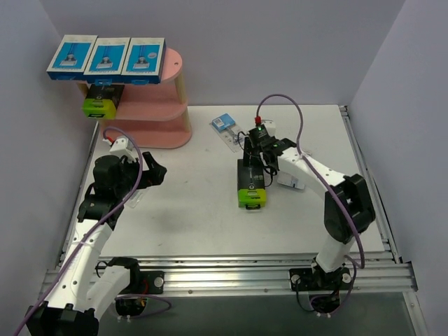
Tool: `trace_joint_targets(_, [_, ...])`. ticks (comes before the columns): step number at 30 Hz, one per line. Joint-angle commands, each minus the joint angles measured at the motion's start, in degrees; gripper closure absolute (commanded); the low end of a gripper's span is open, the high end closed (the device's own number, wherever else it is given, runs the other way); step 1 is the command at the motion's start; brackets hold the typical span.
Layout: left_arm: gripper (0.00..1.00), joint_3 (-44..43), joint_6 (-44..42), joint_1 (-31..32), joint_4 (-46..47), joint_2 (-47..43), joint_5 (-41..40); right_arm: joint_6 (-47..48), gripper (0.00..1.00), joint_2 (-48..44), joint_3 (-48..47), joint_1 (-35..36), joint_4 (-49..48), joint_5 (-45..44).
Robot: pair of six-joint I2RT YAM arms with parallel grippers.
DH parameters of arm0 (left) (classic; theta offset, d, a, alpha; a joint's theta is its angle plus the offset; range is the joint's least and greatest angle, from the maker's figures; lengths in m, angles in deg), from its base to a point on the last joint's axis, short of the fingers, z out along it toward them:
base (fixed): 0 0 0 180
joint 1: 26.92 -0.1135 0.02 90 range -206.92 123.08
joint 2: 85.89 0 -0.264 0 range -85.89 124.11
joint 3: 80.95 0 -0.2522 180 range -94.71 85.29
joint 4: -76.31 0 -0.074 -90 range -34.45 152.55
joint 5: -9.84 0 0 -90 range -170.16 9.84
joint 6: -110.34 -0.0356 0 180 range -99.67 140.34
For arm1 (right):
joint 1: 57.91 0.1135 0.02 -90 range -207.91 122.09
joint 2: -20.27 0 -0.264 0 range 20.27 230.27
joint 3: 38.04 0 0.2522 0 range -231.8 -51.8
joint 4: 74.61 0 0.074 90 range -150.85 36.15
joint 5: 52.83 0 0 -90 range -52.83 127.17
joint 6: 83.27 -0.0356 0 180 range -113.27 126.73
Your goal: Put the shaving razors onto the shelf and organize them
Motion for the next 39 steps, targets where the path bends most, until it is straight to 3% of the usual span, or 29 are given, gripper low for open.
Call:
trace_joint_targets(1, [0.03, -0.6, -0.5, 0.1, 1.3, 0.2, 1.1, -1.5, 0.37, -6.8, 4.6, -1.4, -0.6, 1.8])
trace_joint_targets(11, [0.03, -0.5, -0.5, -0.4, 1.3, 0.9, 1.2, -6.3, 0.39, -19.3, 22.0, -2.0, -4.9, 6.0])
trace_joint_targets(18, [0.03, -0.5, -0.5, -0.7, 1.4, 1.9, 1.2, -9.3, 0.41, -21.6, 30.7, -1.4, -14.2, 11.2])
trace_joint_targets(23, [0.03, -0.5, -0.4, -0.8, 1.4, 2.3, 1.4, -11.3, 0.43, -18.8, 30.4, 0.8, -20.3, 16.6])
trace_joint_targets(29, [0.03, -0.4, -0.1, -0.8, 1.9, 3.0, 2.7, -14.2, 0.44, -12.2, 25.8, 8.3, -25.8, 20.0])
trace_joint_targets(33, [0.03, -0.5, -0.1, -0.8, 1.9, 3.7, 2.9, -15.5, 0.43, -10.8, 25.1, 8.7, -31.7, 25.6])
trace_joint_targets(39, [0.03, -0.7, -0.3, -1.1, 1.7, 4.5, 2.4, -13.9, 0.43, -14.4, 25.8, 6.3, -33.0, 28.5])
